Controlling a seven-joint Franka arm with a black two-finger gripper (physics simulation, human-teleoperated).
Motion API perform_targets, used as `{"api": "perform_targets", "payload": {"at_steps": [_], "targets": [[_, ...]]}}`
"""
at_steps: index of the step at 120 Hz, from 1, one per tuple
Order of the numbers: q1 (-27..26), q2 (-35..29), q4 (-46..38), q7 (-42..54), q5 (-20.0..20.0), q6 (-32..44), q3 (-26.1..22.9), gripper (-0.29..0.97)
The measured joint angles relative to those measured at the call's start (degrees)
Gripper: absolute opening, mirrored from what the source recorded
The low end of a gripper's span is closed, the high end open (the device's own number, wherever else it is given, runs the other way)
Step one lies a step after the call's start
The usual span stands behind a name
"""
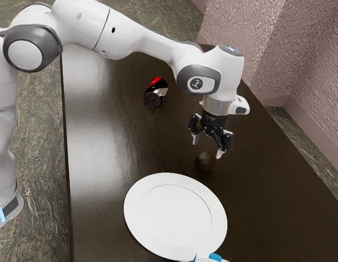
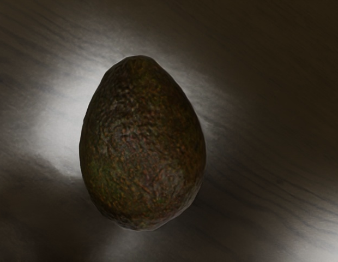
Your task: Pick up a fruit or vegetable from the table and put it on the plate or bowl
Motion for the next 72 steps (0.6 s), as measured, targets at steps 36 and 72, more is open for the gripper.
{"api": "perform_targets", "payload": {"at_steps": [36, 72], "targets": [[0.5, -0.3, -1.8, -5.1, -0.1, 1.6, 0.4, 0.68], [0.7, 3.2, 1.1, -8.0, 0.0, 2.1, 0.3, 0.68]]}}
